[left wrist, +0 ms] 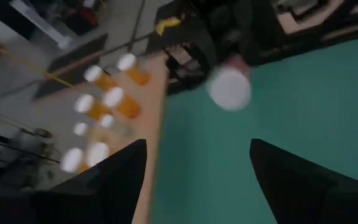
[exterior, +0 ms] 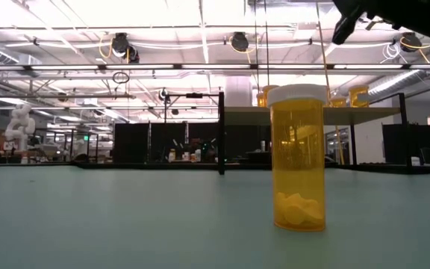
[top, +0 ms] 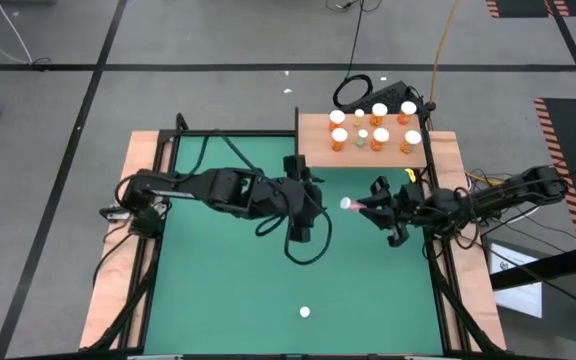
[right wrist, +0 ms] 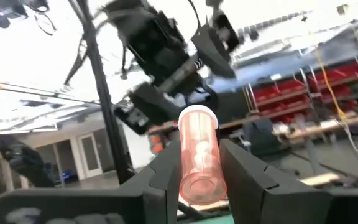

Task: Pick and place medicine bottles onto shelf by color
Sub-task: Put the pink pill bottle on the shelf

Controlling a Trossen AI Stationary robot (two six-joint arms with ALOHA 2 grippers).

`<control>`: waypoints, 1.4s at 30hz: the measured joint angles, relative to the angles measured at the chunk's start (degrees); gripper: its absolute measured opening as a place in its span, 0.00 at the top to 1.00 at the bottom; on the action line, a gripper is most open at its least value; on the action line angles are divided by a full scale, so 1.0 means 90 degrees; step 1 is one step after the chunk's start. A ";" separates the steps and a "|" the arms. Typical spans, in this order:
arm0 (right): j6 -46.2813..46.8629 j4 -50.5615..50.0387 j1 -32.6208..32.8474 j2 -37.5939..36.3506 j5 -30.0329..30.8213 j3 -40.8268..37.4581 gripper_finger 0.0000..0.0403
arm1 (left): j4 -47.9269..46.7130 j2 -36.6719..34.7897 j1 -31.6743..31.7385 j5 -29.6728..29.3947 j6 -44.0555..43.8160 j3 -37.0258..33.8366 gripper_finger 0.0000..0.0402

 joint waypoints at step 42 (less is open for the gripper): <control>-0.3066 0.2718 0.0218 0.3642 -0.0355 0.2435 0.78 | 1.3354 -0.1679 0.0826 0.4809 -0.1282 -0.8142 0.28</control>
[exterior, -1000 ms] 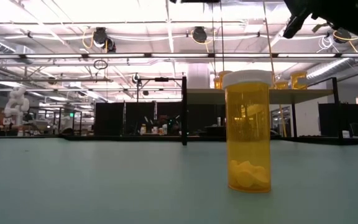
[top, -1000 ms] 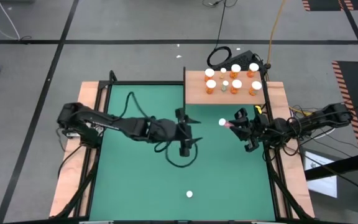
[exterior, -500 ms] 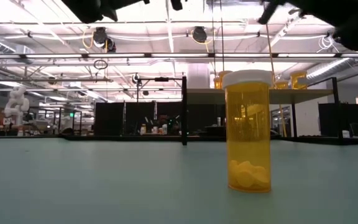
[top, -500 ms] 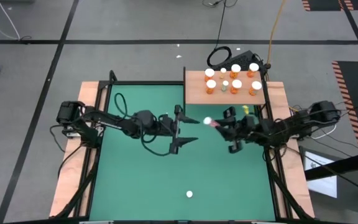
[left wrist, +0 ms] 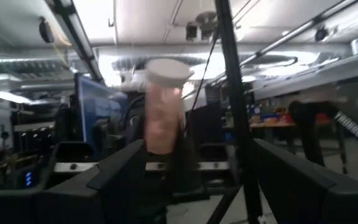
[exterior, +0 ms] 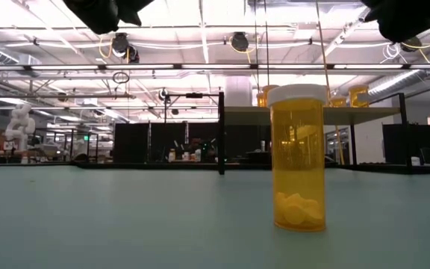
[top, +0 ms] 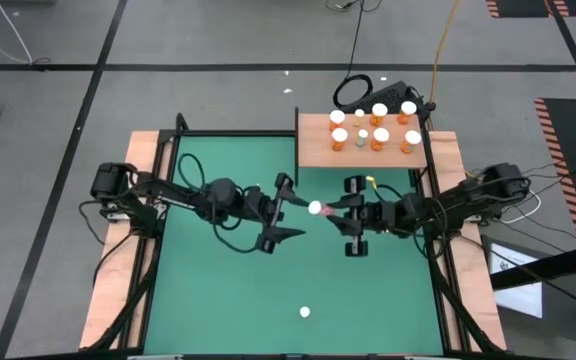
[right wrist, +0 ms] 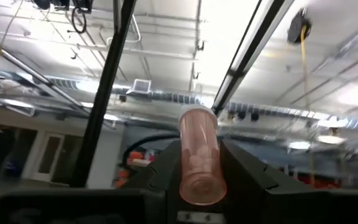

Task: Pick and place medicine bottles onto shelf by color
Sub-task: Put the pink pill bottle on the shelf

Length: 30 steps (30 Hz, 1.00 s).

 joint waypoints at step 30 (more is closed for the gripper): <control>-0.0937 0.0007 -0.0191 0.0360 0.0043 -0.0005 0.78 | 0.0093 0.0007 -0.0066 -0.0846 0.0480 0.0000 0.65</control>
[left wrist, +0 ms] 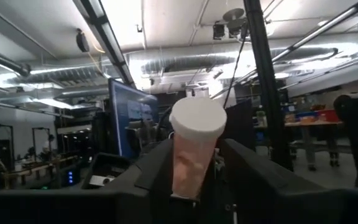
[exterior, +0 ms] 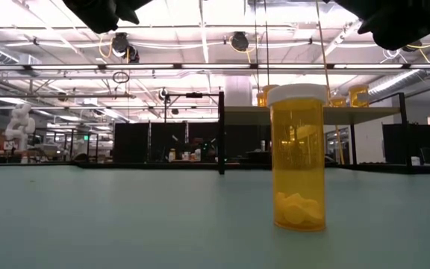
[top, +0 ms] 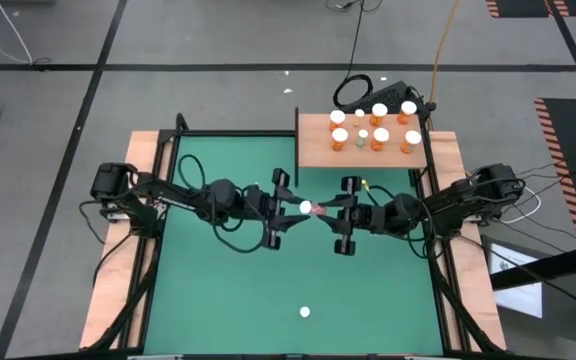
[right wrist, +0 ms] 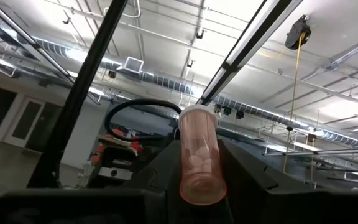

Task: Pick and place medicine bottles onto shelf by color
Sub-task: Put the pink pill bottle on the shelf

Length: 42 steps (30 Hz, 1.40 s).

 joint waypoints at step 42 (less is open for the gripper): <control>-0.0182 -0.0238 -0.0042 -0.0006 0.0169 0.0022 0.78 | 0.1843 0.1171 0.0270 0.0432 -0.0517 0.0272 0.63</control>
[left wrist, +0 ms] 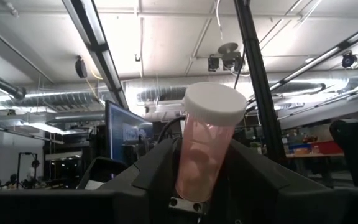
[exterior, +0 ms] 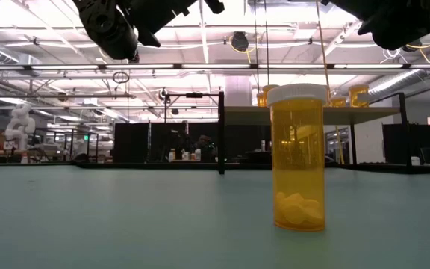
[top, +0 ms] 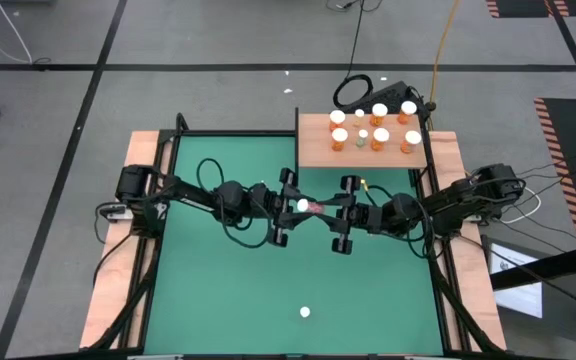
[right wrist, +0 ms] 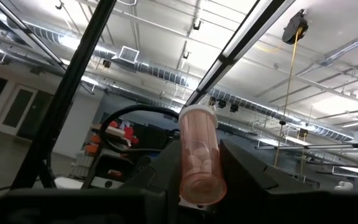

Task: Pick and place medicine bottles onto shelf by color
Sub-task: Put the pink pill bottle on the shelf

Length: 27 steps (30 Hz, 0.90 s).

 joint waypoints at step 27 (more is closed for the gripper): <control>0.0053 -0.0118 0.0000 0.0000 0.0194 0.0000 0.76 | -0.0042 -0.0010 -0.0004 -0.0029 0.0286 0.0000 0.73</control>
